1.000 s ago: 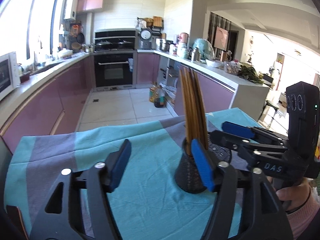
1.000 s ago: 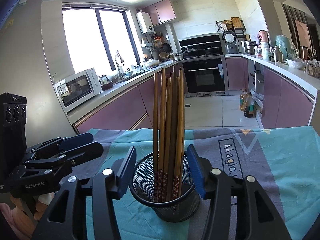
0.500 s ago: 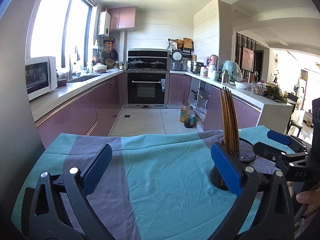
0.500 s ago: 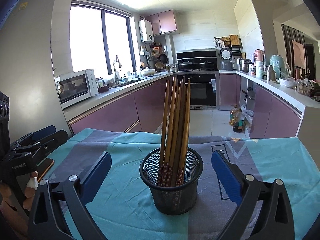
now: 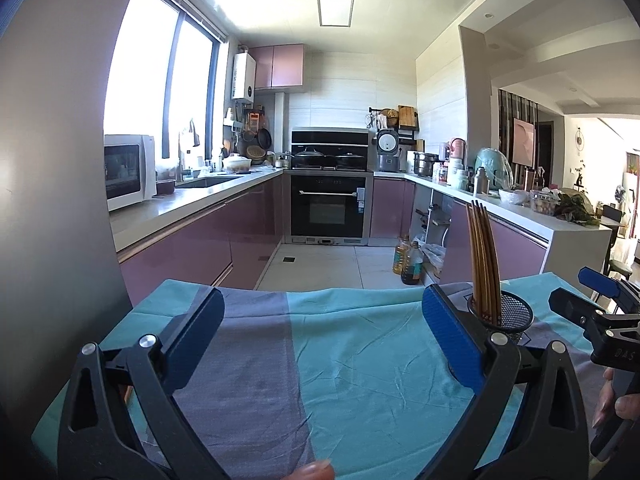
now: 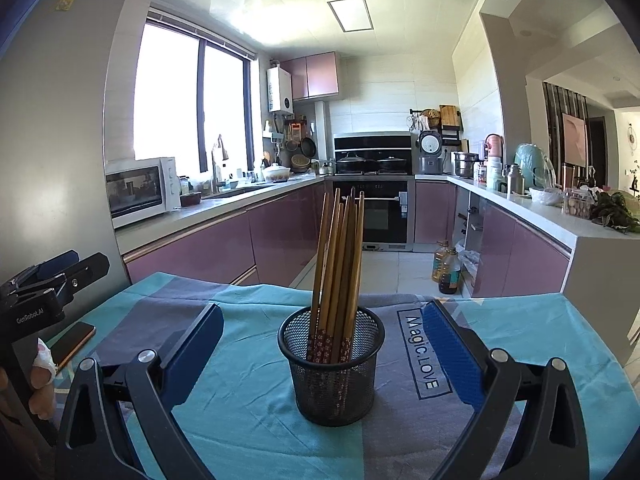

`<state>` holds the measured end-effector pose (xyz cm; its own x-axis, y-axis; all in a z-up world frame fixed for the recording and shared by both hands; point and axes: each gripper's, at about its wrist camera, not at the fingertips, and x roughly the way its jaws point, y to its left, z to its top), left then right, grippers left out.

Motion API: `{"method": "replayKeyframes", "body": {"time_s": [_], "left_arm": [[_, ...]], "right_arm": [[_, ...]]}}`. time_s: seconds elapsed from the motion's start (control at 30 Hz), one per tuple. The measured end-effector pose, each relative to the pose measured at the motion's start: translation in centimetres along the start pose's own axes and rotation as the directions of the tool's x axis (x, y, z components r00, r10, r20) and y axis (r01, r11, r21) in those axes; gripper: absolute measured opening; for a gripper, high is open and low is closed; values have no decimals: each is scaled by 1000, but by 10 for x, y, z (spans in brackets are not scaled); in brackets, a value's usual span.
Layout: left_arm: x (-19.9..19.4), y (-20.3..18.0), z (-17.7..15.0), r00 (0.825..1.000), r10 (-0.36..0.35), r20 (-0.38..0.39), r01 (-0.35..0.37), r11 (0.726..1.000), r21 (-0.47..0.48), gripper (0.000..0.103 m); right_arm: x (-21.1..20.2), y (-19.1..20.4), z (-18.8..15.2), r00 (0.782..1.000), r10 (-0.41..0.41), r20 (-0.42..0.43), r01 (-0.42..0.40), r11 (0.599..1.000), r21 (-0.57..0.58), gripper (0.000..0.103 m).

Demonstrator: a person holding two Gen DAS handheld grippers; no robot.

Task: Organize utensils

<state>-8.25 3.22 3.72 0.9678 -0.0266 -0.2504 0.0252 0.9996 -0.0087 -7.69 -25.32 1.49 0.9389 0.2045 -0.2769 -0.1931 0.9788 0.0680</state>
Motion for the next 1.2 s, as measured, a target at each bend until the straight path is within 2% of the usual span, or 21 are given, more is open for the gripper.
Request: {"method": "replayKeyframes", "body": {"time_s": [0.57,1.2], "left_arm": [[-16,0,-6,998,53,24,-53,999,0,97],[-24,1,-4,997,64,48,-64,998,5,97]], "right_arm": [[-16,7,-1,998,-36,52,37,999,-13,97],[-17,15,-2,997,-30,67,31,999,-20,97]]}}
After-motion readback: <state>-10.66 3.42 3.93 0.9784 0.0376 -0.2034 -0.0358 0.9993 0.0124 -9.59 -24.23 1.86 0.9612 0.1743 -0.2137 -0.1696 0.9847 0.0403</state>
